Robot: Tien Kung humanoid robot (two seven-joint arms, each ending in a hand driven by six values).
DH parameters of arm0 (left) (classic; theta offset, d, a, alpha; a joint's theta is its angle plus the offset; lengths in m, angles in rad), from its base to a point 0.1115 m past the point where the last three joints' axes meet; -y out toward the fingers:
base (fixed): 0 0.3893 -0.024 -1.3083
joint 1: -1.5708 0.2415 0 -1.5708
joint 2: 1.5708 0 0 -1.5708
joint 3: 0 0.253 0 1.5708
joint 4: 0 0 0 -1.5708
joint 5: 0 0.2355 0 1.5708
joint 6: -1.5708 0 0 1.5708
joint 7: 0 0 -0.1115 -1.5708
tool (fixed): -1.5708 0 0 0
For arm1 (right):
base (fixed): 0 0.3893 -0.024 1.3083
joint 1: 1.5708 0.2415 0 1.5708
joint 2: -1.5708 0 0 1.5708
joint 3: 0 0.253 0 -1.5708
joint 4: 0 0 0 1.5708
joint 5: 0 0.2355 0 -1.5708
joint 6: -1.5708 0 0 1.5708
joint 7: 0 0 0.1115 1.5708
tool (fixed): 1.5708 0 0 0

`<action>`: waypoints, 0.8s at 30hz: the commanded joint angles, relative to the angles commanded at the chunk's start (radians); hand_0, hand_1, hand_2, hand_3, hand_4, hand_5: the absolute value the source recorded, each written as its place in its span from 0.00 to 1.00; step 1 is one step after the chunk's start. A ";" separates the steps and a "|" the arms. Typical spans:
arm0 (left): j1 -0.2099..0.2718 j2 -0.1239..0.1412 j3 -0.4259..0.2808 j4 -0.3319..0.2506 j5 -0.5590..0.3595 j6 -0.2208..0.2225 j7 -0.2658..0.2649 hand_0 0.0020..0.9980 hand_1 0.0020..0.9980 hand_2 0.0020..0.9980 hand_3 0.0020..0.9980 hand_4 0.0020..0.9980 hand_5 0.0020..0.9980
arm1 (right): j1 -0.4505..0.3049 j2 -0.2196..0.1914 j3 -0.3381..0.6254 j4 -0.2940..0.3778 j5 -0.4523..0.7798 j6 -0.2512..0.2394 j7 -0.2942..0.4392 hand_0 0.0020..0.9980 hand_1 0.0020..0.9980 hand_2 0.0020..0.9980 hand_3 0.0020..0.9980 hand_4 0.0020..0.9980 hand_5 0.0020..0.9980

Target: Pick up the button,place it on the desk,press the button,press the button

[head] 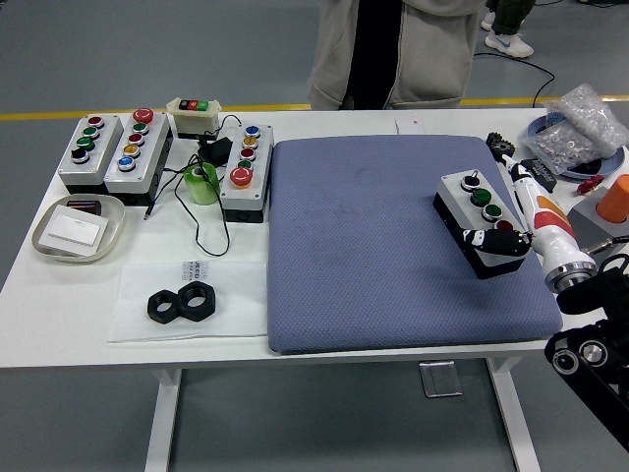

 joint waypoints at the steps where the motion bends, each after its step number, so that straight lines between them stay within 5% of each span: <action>1: 0.000 0.000 0.000 0.000 0.000 0.000 0.000 0.76 0.83 0.86 0.83 0.62 1.00 | 0.006 0.008 -0.004 -0.011 -0.004 -0.004 -0.005 1.00 0.97 1.00 1.00 1.00 0.19; 14: -0.003 0.003 0.001 -0.001 -0.003 0.002 0.000 0.75 0.83 0.86 0.83 0.63 1.00 | 0.084 0.084 -0.033 -0.164 -0.068 -0.010 -0.115 1.00 0.94 1.00 1.00 1.00 0.20; 24: 0.001 0.004 -0.013 -0.002 0.018 0.004 0.007 0.75 0.83 0.86 0.83 0.63 1.00 | 0.162 0.132 0.002 -0.246 -0.128 0.061 -0.204 0.98 0.87 0.96 0.94 1.00 0.19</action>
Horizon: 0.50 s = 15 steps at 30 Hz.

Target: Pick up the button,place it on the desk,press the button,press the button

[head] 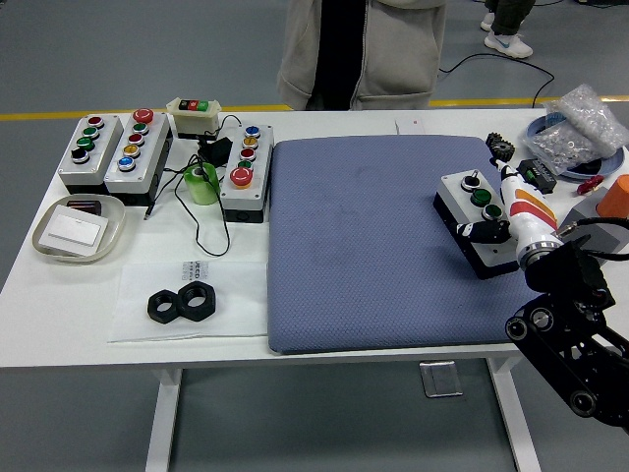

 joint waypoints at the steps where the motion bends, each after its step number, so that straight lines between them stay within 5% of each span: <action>1: 0.000 0.000 0.000 0.000 0.001 0.000 0.000 0.75 0.83 0.86 0.83 0.63 1.00 | 0.002 0.002 0.003 -0.004 -0.001 0.003 -0.002 0.98 0.87 0.96 0.94 1.00 0.19; 15: 0.008 0.000 -0.016 -0.002 0.025 0.003 0.008 0.75 0.83 0.86 0.83 0.63 1.00 | 0.076 0.044 0.025 -0.118 -0.012 0.085 -0.049 0.97 0.83 0.91 0.93 1.00 0.21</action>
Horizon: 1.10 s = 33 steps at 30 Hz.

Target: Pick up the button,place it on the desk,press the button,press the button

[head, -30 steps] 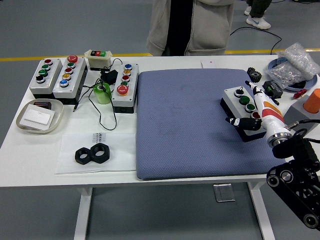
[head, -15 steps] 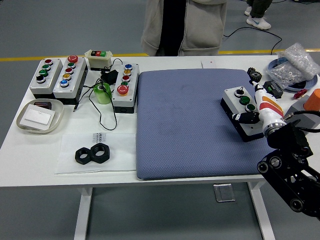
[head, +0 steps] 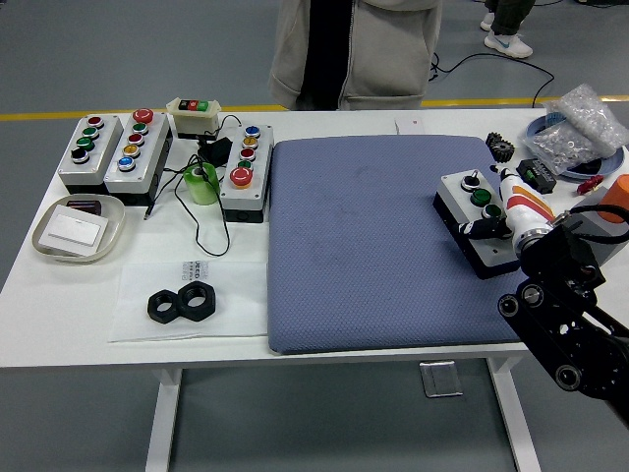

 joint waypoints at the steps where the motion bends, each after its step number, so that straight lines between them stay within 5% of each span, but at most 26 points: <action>1: 0.000 0.000 0.000 0.000 0.000 0.000 0.000 0.75 0.83 0.86 0.83 0.63 1.00 | 0.003 0.000 -0.001 -0.004 0.000 0.003 -0.001 0.97 0.83 0.91 0.93 1.00 0.21; 2: 0.000 0.000 0.002 0.000 -0.002 0.000 -0.001 0.75 0.83 0.86 0.83 0.63 1.00 | 0.009 0.000 -0.004 -0.011 -0.002 0.012 -0.005 0.92 0.77 0.84 0.90 1.00 0.21; 7: -0.002 0.001 0.011 0.000 -0.015 -0.001 -0.005 0.75 0.83 0.86 0.83 0.63 1.00 | 0.029 -0.001 -0.011 -0.040 -0.011 0.032 -0.021 0.92 0.77 0.84 0.90 1.00 0.21; 8: -0.003 0.001 0.012 0.000 -0.017 -0.001 -0.005 0.75 0.83 0.86 0.83 0.63 1.00 | 0.031 -0.002 -0.012 -0.043 -0.012 0.033 -0.023 0.75 0.65 0.69 0.85 1.00 0.21; 13: -0.006 0.001 0.018 0.000 -0.027 -0.001 -0.007 0.75 0.83 0.86 0.83 0.63 1.00 | 0.043 -0.001 -0.012 -0.062 -0.029 0.048 -0.042 0.75 0.65 0.69 0.85 1.00 0.21; 14: -0.007 0.001 0.018 0.000 -0.028 -0.001 -0.008 0.75 0.83 0.86 0.83 0.63 1.00 | 0.044 -0.001 -0.012 -0.064 -0.032 0.052 -0.046 0.55 0.54 0.60 0.84 1.00 0.21; 19: -0.007 0.001 0.020 0.000 -0.031 -0.001 -0.008 0.75 0.83 0.86 0.83 0.63 1.00 | 0.046 0.000 -0.012 -0.072 -0.041 0.068 -0.058 0.55 0.54 0.60 0.84 1.00 0.21; 20: -0.007 0.001 0.021 0.000 -0.032 -0.001 -0.009 0.75 0.83 0.86 0.83 0.63 1.00 | 0.047 -0.001 -0.012 -0.072 -0.043 0.074 -0.060 0.44 0.46 0.54 0.80 1.00 0.21; 31: -0.008 0.002 0.024 0.000 -0.038 -0.002 -0.011 0.75 0.83 0.86 0.83 0.63 1.00 | 0.054 -0.013 -0.036 -0.077 -0.060 0.084 -0.067 0.37 0.39 0.47 0.74 0.98 0.20; 32: -0.009 0.002 0.025 0.001 -0.040 -0.002 -0.012 0.75 0.83 0.86 0.83 0.63 1.00 | 0.055 -0.019 -0.044 -0.074 -0.054 0.090 -0.067 0.33 0.36 0.43 0.66 0.85 0.14; 33: -0.009 0.002 0.025 0.001 -0.040 -0.002 -0.012 0.75 0.83 0.86 0.83 0.63 1.00 | 0.055 -0.020 -0.045 -0.073 -0.053 0.091 -0.067 0.33 0.36 0.43 0.66 0.85 0.14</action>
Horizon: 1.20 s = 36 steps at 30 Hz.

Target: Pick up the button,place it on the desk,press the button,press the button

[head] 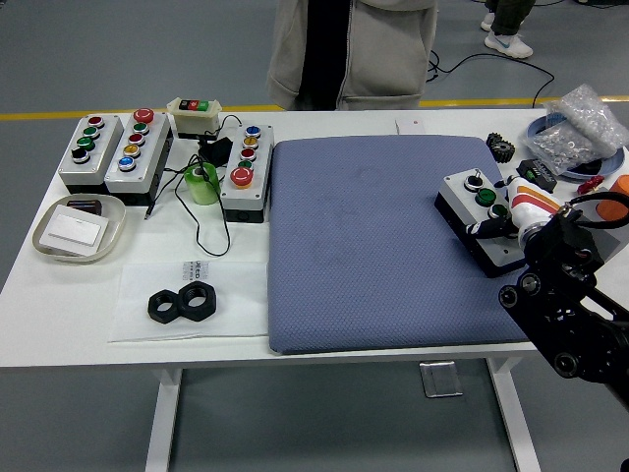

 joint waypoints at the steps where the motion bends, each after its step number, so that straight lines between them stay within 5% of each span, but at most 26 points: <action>1: 0.000 0.000 0.000 0.000 -0.001 0.000 0.000 0.75 0.83 0.86 0.83 0.63 1.00 | 0.002 -0.006 -0.010 0.002 0.003 0.003 0.001 0.33 0.36 0.43 0.66 0.85 0.14; 8: 0.000 0.000 0.000 0.001 -0.003 0.000 -0.001 0.75 0.83 0.86 0.83 0.63 1.00 | 0.009 -0.060 -0.078 0.045 0.041 0.021 0.050 0.36 0.36 0.42 0.65 0.84 0.16; 17: -0.001 0.000 0.003 0.002 -0.007 -0.001 -0.003 0.75 0.83 0.86 0.83 0.63 1.00 | 0.017 -0.205 -0.222 0.201 0.146 0.056 0.188 0.35 0.36 0.42 0.65 0.81 0.16; 27: 0.005 -0.002 -0.009 0.003 0.010 0.001 0.004 0.75 0.83 0.86 0.83 0.63 1.00 | 0.041 -0.339 -0.340 0.313 0.147 0.103 0.545 0.39 0.38 0.42 0.65 0.81 0.14; 32: 0.010 -0.003 -0.018 0.002 0.023 0.001 0.008 0.76 0.83 0.86 0.83 0.63 1.00 | 0.079 -0.364 -0.411 0.305 0.101 0.086 0.734 0.45 0.39 0.42 0.65 0.82 0.10; 36: 0.012 -0.004 -0.023 0.002 0.033 0.002 0.011 0.76 0.83 0.86 0.83 0.63 1.00 | 0.115 -0.362 -0.464 0.267 0.094 0.066 0.818 0.46 0.40 0.43 0.67 0.83 0.09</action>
